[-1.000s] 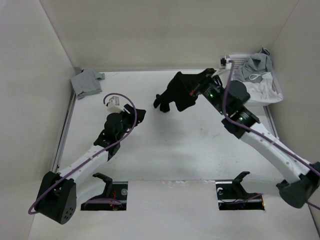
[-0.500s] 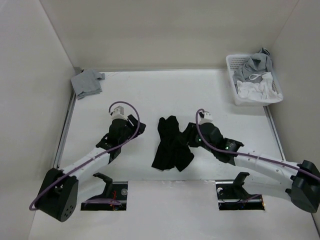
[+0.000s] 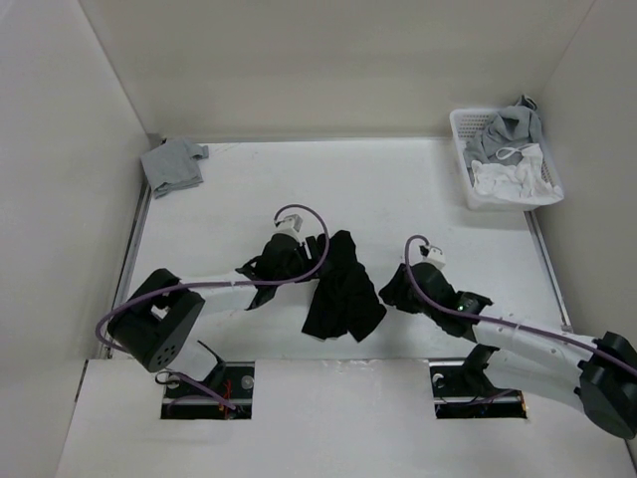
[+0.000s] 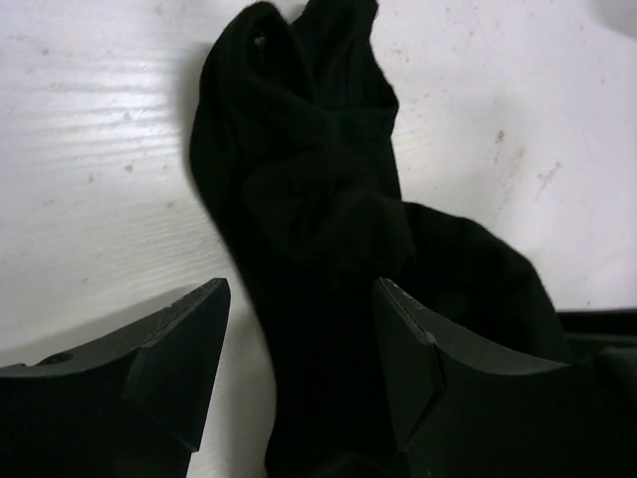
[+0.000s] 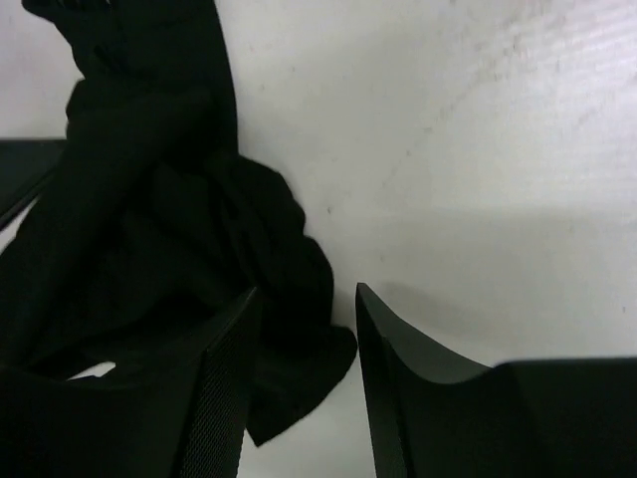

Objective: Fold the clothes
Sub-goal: Flatten the tank top out

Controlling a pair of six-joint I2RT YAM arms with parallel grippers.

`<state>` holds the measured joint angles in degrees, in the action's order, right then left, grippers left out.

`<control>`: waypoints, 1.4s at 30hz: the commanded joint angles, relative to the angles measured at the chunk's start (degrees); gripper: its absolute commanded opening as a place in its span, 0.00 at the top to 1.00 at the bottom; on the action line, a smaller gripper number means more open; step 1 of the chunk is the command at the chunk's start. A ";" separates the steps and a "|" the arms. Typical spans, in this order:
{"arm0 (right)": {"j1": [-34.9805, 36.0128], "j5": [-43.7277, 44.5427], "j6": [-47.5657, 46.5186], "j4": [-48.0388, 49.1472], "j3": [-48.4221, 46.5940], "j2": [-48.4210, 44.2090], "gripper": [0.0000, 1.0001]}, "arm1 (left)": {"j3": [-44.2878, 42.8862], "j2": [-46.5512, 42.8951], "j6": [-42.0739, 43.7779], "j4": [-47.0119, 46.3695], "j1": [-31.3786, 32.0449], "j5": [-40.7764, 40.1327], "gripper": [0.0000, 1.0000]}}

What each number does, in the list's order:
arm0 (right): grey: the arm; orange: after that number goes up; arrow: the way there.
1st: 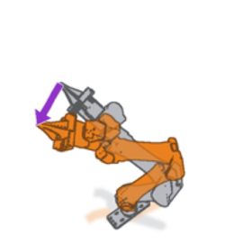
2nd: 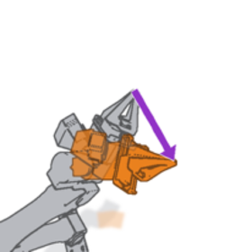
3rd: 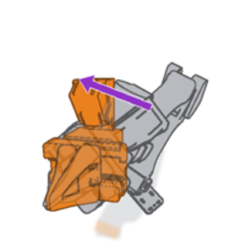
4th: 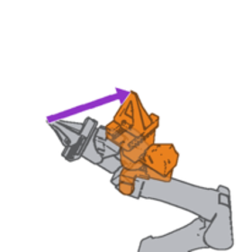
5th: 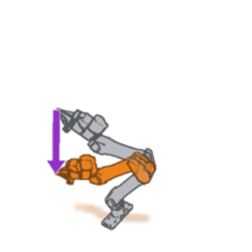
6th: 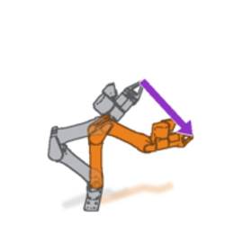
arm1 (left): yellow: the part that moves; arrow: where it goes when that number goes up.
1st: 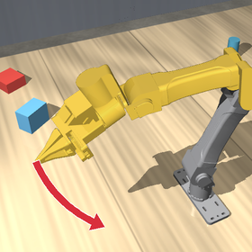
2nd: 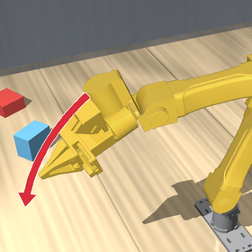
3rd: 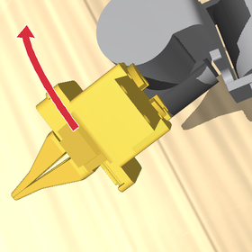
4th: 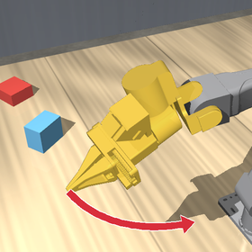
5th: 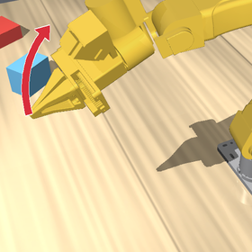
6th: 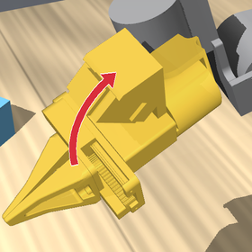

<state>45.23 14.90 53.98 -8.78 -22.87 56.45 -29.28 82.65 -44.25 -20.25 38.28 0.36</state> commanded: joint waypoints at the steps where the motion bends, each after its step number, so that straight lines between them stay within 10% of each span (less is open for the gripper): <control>1: 4.53 3.64 9.19 -6.31 1.59 -5.19 0.48 | -3.58 3.99 -1.09 -8.48 0.17 3.15 0.42; 8: 11.23 2.42 17.74 -2.30 5.65 -2.49 0.48 | -5.88 9.54 -3.47 -12.79 0.26 4.65 0.49; 17: 8.86 8.47 9.67 13.08 4.51 3.76 0.98 | -7.02 9.47 -6.82 -17.54 -1.59 6.58 0.97; 28: 13.34 16.84 -10.89 -7.56 -19.55 -20.67 1.00 | -13.77 -16.98 -3.31 -5.78 -11.60 0.43 1.00; 42: 37.94 12.71 -26.27 -7.23 -46.63 -10.24 1.00 | -35.82 -35.19 0.47 6.97 -19.86 -2.11 0.99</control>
<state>80.12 29.36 33.91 -17.30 -63.96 42.22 -57.84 48.51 -46.22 -14.48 20.18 0.08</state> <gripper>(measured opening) 0.009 0.040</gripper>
